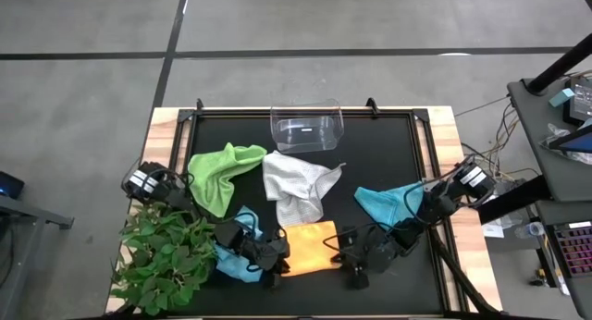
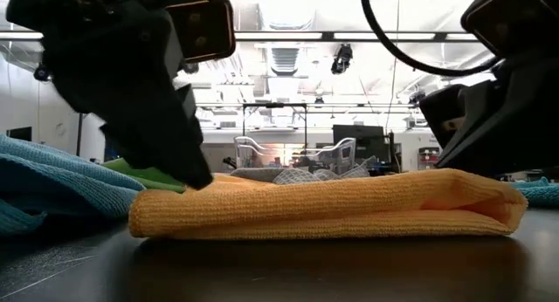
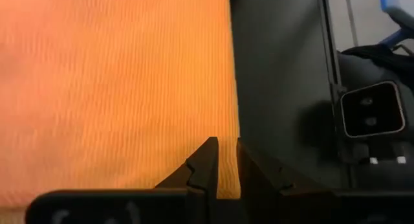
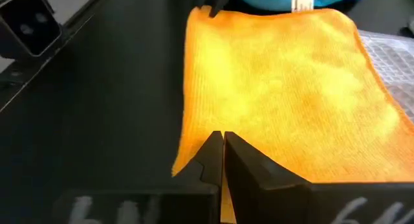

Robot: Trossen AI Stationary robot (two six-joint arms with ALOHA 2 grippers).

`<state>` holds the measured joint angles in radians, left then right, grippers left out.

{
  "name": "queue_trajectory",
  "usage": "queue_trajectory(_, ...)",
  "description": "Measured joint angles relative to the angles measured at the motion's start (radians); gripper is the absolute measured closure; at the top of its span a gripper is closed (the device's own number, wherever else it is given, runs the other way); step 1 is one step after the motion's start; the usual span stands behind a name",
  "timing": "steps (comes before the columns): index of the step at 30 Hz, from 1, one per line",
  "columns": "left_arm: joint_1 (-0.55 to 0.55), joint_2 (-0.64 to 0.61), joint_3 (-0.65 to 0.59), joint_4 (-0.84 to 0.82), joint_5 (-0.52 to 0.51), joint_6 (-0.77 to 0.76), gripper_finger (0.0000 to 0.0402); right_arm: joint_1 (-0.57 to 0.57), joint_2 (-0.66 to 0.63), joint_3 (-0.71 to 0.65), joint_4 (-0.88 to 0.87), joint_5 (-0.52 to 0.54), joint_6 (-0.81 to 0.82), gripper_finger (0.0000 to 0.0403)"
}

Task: Fold microfiber towels
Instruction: Fold the orange microfiber cloth

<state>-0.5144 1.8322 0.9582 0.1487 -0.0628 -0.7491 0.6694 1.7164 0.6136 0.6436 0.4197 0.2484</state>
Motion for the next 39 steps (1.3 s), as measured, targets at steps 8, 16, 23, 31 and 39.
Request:
queue_trajectory(8,0.002,0.002,-0.013,-0.005,-0.003,-0.005,0.0359,0.000,0.000,0.000,-0.072,-0.082,0.049,0.0394)
queue_trajectory(16,0.002,0.001,-0.015,-0.039,0.002,-0.007,0.0359,0.007,-0.009,0.000,-0.071,-0.114,0.054,0.0394)
queue_trajectory(23,0.006,-0.055,-0.007,-0.057,0.022,-0.001,0.0359,0.014,-0.090,0.000,-0.165,-0.117,0.062,0.0394)
queue_trajectory(31,0.039,-0.120,-0.010,-0.063,-0.174,0.161,0.0359,-0.030,-0.187,-0.007,-0.248,0.072,-0.091,0.0394)
queue_trajectory(39,0.106,-0.078,-0.037,-0.067,-0.288,0.204,0.0359,-0.138,-0.109,-0.015,-0.246,0.194,-0.059,0.0394)
